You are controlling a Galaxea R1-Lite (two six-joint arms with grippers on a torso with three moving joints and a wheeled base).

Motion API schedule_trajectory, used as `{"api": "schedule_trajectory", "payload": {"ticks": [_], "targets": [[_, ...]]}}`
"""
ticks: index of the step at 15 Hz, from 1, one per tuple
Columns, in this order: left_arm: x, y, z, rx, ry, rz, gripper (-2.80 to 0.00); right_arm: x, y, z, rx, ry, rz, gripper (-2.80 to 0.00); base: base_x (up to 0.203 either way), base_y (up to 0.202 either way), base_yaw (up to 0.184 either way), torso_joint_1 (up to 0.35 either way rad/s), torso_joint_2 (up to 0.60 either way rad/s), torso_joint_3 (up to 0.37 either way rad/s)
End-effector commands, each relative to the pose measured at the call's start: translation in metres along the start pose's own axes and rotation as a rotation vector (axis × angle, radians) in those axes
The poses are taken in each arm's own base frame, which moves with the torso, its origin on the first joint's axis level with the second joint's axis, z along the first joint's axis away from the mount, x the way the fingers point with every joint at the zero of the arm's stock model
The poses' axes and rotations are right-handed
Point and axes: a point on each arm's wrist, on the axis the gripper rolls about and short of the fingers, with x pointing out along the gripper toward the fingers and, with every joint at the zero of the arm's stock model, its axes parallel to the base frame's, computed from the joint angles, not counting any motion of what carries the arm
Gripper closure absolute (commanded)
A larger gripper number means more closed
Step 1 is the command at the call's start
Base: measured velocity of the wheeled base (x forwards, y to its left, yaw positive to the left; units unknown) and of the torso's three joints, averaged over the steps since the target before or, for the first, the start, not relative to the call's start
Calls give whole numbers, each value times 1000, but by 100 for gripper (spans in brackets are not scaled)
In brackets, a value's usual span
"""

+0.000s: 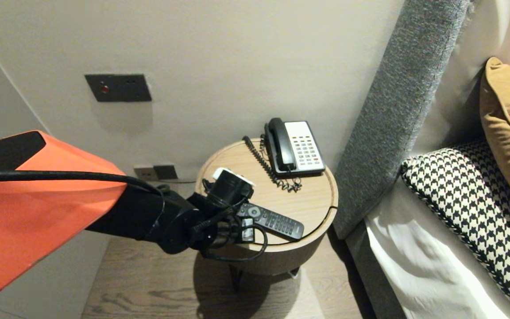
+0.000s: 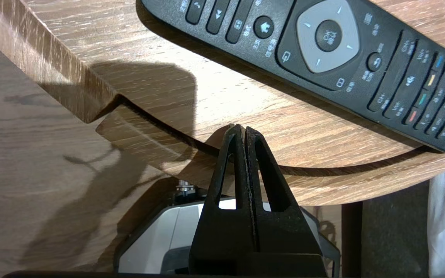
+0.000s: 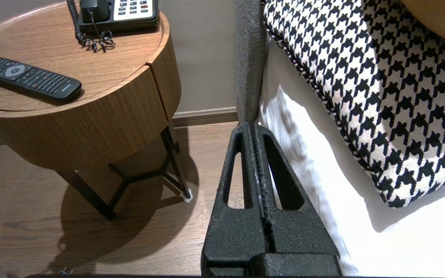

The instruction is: Open the nightstand drawer

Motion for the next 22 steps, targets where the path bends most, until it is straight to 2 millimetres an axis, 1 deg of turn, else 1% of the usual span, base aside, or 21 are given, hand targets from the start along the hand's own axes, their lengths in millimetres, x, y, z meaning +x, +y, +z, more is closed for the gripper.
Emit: {"api": "schedule_trajectory", "payload": {"ticks": [1, 3, 5, 9, 11, 16, 18, 22], "targets": [[1, 1, -1, -1, 5, 5, 0, 2, 0, -11, 0, 39, -1, 0, 0, 0, 0, 0, 0, 0], [2, 2, -6, -1, 33, -13, 0, 2, 0, -11, 0, 41, -1, 0, 0, 0, 0, 0, 0, 0], [-3, 3, -10, -13, 62, -43, 0, 2, 0, -11, 0, 39, -1, 0, 0, 0, 0, 0, 0, 0], [-13, 7, -19, -14, 89, -47, 0, 2, 0, -11, 0, 39, -1, 0, 0, 0, 0, 0, 0, 0], [-15, 10, -27, -10, 111, -37, 0, 2, 0, -11, 1, 40, -1, 0, 0, 0, 0, 0, 0, 0], [-30, 13, -48, 20, 156, -55, 0, 2, 0, -11, 0, 39, -1, 0, 0, 0, 0, 0, 0, 0], [-40, 14, -57, 33, 153, -83, 0, 2, 0, -11, 0, 39, -1, 0, 0, 0, 0, 0, 0, 0], [-51, 16, -72, 41, 163, -102, 0, 2, 0, -11, 0, 40, -1, 0, 0, 0, 0, 0, 0, 0]]}}
